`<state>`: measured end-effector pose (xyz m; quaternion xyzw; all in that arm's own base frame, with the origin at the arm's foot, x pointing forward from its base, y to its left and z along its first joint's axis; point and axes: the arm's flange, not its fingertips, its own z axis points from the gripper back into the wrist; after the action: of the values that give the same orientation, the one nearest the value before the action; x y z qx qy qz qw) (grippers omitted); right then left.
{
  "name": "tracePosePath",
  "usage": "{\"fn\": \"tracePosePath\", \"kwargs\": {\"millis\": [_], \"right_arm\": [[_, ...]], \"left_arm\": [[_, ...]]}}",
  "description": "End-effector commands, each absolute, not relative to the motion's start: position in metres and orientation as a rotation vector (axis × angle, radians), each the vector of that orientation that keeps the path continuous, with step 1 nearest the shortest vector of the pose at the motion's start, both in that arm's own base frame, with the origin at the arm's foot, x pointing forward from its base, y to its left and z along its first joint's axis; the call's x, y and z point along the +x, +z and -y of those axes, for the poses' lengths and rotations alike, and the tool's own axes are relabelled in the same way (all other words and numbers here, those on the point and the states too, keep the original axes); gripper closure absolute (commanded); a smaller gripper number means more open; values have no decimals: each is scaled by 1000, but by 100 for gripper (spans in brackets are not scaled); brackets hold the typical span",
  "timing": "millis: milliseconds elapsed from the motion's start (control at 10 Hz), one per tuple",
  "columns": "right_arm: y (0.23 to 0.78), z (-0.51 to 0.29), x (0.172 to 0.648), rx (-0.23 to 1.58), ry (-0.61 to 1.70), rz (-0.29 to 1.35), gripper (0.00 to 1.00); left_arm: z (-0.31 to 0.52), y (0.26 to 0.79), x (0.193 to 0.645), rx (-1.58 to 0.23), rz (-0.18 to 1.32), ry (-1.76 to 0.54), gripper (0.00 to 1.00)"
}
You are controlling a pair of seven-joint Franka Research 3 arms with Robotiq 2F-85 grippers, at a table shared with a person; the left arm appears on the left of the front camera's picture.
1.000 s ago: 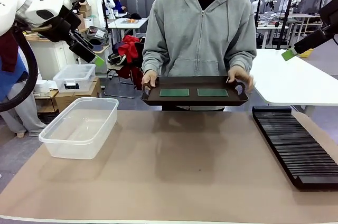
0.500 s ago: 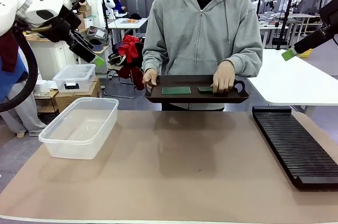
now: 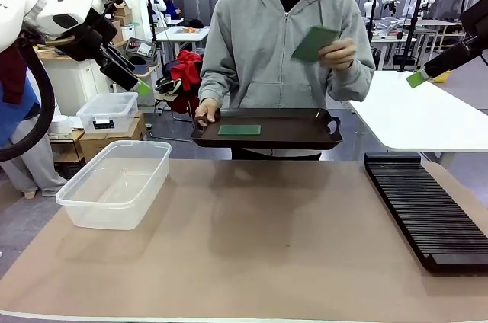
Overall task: Sort PCBs into racks and boxes based on the side picked up.
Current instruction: Pick up the Blank PCB handed by the Human.
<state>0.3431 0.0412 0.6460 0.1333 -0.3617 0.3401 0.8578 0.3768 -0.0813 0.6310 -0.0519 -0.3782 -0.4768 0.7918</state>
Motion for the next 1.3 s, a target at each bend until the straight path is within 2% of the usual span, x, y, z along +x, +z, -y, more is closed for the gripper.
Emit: {"fn": "tracePosePath", "kwargs": {"millis": [0,1200], "right_arm": [[646,-42,343,281,715,759,0],[646,-42,343,281,715,759,0]], "left_arm": [[82,630,376,-114,808,-1030,0],[82,630,376,-114,808,-1030,0]]}}
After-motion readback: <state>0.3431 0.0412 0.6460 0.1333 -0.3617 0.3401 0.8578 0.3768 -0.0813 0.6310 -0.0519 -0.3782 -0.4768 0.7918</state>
